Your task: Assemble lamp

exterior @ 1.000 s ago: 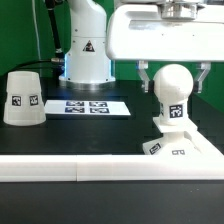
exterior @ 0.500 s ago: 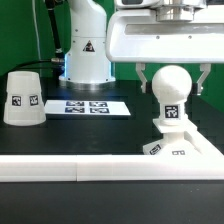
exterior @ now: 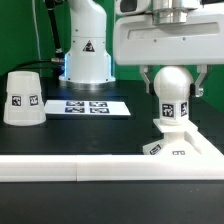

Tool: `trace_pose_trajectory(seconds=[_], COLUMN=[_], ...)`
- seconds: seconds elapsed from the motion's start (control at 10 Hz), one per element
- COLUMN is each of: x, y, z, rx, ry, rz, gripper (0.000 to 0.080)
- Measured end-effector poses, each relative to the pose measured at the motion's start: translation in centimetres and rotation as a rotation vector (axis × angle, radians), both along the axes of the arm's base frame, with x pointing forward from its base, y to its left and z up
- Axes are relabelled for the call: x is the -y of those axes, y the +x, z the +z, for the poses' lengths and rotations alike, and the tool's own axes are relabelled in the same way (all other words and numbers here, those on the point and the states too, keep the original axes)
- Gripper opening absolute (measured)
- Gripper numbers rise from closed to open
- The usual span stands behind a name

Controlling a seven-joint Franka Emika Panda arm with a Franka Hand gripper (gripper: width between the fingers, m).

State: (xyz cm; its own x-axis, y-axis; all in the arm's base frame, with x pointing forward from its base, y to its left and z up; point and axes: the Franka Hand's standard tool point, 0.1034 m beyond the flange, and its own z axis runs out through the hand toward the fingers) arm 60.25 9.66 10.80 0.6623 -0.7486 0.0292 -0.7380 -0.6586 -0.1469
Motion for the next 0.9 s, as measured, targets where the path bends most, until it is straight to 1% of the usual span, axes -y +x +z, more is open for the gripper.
trace_pose_trajectory(seconds=[0.3, 0.4, 0.6, 0.7, 0.8, 0.9], x=[-0.13, -0.31, -0.40, -0.48, -0.46, -0.50], y=[0.25, 0.31, 0.38, 0.37, 0.40, 0.47], z=[-0.25, -0.36, -0.39, -0.39, -0.33, -0.12], rx=[-0.057, -0.067, -0.083, -0.085, -0.075, -0.059], ry=[0.067, 0.076, 0.112, 0.119, 0.106, 0.093], rz=[-0.222, -0.274, -0.410, -0.426, -0.342, -0.229], gripper=[0.0578, 0.0578, 0.0577, 0.0577, 0.0577, 0.0669])
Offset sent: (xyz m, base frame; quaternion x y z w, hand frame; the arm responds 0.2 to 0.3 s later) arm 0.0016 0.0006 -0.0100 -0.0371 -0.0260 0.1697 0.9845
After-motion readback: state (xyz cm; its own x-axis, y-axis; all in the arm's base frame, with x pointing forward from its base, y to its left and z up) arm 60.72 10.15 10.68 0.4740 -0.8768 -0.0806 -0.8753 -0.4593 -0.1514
